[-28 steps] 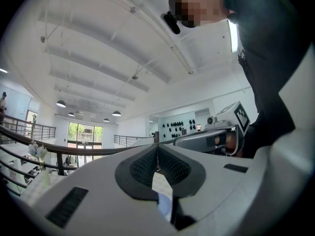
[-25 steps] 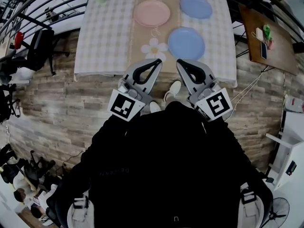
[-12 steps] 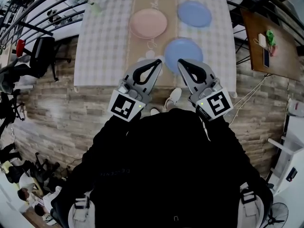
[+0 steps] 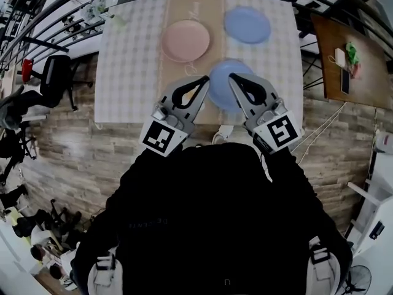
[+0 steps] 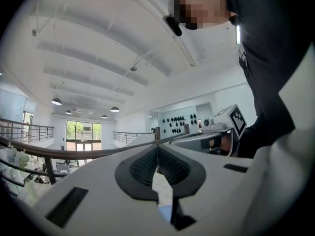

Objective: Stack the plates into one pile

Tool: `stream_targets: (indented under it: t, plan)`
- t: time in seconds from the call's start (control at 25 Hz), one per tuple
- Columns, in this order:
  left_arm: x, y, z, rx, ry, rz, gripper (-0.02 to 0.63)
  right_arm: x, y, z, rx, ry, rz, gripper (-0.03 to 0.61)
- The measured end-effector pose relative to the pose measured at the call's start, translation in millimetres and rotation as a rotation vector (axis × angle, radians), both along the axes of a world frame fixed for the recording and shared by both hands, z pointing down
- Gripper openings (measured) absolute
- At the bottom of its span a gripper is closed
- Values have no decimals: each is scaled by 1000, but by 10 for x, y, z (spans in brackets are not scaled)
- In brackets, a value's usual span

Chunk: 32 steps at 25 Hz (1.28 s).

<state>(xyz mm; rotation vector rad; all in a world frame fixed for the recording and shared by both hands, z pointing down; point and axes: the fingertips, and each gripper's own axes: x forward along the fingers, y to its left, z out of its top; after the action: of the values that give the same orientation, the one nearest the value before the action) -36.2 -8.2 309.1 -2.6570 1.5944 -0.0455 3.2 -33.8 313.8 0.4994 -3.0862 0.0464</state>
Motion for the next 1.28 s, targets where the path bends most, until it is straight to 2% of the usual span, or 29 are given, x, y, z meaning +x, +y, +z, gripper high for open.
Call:
stream_targets:
  t: [0.4, 0.76, 1.08, 1.28]
  plan:
    - [133, -372, 123, -36, 16, -7, 20, 213, -396, 263, -62, 25, 5, 8]
    - [51, -507, 218, -59, 14, 15, 20, 170, -588, 499, -111, 65, 29, 8]
    - [-104, -677, 267, -61, 4, 119, 20, 45, -735, 501, -95, 94, 127, 8]
    - [-135, -804, 275, -57, 39, 208, 20, 41, -897, 617, -120, 147, 235, 8]
